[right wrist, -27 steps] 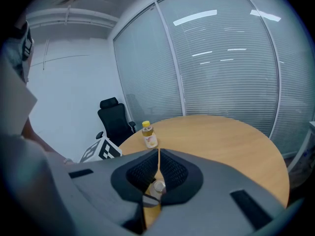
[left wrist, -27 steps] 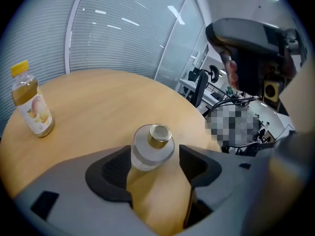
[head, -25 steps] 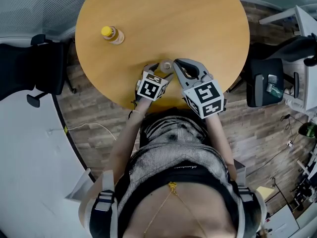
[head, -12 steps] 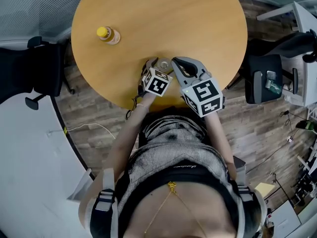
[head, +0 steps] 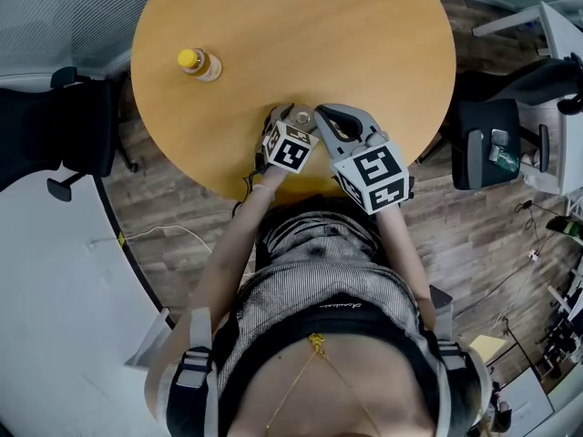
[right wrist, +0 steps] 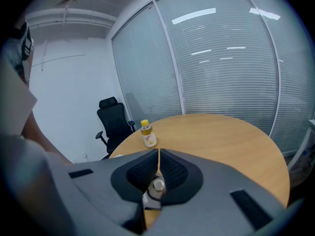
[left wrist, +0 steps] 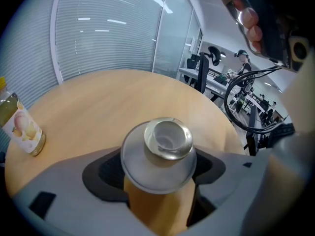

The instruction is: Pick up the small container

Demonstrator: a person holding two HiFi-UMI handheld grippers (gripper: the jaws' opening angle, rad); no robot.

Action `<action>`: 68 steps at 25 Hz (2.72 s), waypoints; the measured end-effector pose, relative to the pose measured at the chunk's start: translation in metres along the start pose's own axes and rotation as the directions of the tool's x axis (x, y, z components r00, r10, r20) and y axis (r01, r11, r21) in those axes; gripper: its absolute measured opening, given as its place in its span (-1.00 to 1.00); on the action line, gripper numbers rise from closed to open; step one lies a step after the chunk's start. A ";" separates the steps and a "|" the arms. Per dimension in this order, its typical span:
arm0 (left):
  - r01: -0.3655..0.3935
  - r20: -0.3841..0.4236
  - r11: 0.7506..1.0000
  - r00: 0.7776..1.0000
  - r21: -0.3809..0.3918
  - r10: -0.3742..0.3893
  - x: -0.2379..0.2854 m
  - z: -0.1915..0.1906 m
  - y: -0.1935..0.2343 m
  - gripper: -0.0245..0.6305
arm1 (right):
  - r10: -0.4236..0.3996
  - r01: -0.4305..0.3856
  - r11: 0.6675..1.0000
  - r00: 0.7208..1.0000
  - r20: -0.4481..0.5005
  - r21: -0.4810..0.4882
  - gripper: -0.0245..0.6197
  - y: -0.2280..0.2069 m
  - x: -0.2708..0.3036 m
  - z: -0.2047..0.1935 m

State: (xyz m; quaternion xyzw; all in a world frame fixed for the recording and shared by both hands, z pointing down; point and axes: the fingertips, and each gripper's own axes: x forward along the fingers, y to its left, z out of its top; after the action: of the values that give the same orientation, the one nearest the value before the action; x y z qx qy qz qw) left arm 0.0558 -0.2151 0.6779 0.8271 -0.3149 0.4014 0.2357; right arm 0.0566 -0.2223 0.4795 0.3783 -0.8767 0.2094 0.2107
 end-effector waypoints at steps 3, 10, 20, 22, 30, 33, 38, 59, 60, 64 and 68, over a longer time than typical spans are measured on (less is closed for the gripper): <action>-0.010 -0.005 1.000 1.000 0.023 0.010 0.001 -0.002 0.001 0.21 | 0.003 -0.003 1.000 1.000 -0.004 -0.002 -0.85 0.002 0.001 -0.001; -0.030 -0.057 0.997 0.998 0.077 0.034 0.013 -0.018 0.004 0.16 | 0.012 -0.012 1.000 1.000 -0.007 -0.006 -0.85 0.006 0.001 -0.002; -0.034 -0.038 0.996 0.999 0.079 0.037 0.013 -0.018 0.004 0.15 | 0.014 -0.014 1.000 1.000 -0.009 -0.011 -0.85 0.006 0.001 -0.002; -0.035 -0.036 0.996 0.999 0.080 0.037 0.013 -0.018 0.005 0.14 | 0.016 -0.016 1.000 1.000 -0.009 -0.012 -0.85 0.006 0.001 -0.002; -0.027 -0.045 0.996 0.998 0.084 0.031 0.013 -0.020 0.006 0.14 | 0.022 -0.022 1.000 1.000 -0.013 -0.017 -0.85 0.011 0.002 -0.004; -0.023 -0.042 0.996 0.999 0.088 0.027 0.013 -0.020 0.005 0.14 | 0.025 -0.025 1.000 1.000 -0.011 -0.018 -0.85 0.013 0.001 -0.005; -0.018 -0.047 0.995 0.999 0.093 0.023 0.012 -0.019 0.006 0.14 | 0.027 -0.027 0.999 1.000 -0.012 -0.021 -0.85 0.015 0.001 -0.006; 0.044 -0.053 0.995 0.998 0.090 -0.040 -0.041 -0.028 -0.010 0.13 | 0.010 -0.010 1.000 1.000 0.000 -0.028 -0.85 0.016 -0.009 -0.010; 0.048 -0.055 0.995 0.998 0.090 -0.043 -0.046 -0.026 -0.011 0.13 | 0.010 -0.010 1.000 1.000 0.002 -0.029 -0.85 0.016 -0.009 -0.010; 0.068 -0.060 0.993 0.996 0.094 -0.062 -0.066 -0.018 -0.017 0.13 | 0.009 -0.009 0.999 1.000 0.009 -0.032 -0.85 0.018 -0.012 -0.010; 0.085 -0.069 0.992 0.994 0.091 -0.078 -0.091 -0.007 -0.020 0.13 | 0.013 -0.013 0.999 1.000 0.016 -0.034 -0.85 0.020 -0.014 -0.010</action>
State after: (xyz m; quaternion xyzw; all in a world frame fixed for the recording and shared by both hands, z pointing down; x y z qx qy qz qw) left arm 0.0228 -0.1666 0.6055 0.8358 -0.2538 0.4328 0.2231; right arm 0.0527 -0.1966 0.4760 0.3706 -0.8842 0.1928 0.2088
